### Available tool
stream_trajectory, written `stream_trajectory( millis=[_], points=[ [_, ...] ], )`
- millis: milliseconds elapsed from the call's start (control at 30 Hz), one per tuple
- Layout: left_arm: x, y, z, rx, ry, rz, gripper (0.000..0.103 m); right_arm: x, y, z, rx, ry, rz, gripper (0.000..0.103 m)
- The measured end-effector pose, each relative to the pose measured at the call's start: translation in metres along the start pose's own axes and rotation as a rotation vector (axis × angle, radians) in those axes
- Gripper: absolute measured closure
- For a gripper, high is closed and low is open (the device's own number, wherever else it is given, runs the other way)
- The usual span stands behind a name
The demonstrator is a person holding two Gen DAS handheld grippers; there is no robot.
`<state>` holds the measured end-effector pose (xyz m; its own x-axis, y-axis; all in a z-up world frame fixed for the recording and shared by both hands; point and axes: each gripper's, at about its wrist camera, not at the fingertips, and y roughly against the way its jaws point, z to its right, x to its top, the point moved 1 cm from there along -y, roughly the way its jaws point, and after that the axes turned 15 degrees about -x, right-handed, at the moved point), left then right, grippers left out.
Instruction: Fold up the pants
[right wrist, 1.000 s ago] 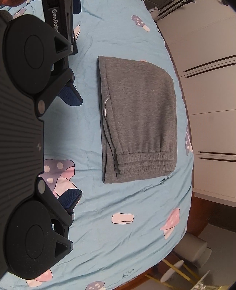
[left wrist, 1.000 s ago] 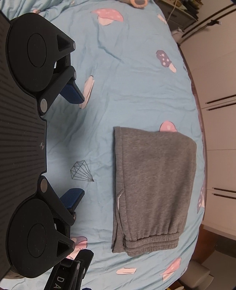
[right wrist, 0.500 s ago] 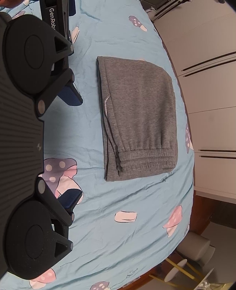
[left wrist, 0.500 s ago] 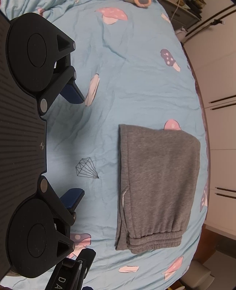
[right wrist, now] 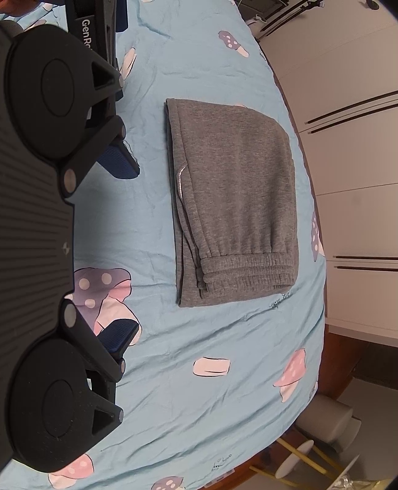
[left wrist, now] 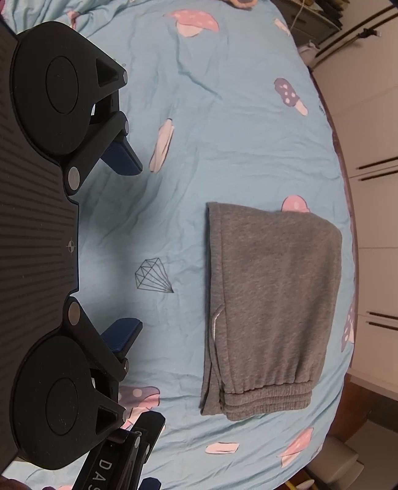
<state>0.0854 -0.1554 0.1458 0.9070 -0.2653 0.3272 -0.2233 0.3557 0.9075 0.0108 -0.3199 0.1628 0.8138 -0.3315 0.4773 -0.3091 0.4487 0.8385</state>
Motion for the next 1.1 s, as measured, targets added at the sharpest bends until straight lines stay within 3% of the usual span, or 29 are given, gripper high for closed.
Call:
stream_trajectory(
  millis=[1100],
  points=[
    [-0.0045,0.0029,0.0094,0.009,-0.007,-0.002,0.001,-0.0039,0.0006,0.0078,0.003,-0.024,-0.001,0.005]
  ],
)
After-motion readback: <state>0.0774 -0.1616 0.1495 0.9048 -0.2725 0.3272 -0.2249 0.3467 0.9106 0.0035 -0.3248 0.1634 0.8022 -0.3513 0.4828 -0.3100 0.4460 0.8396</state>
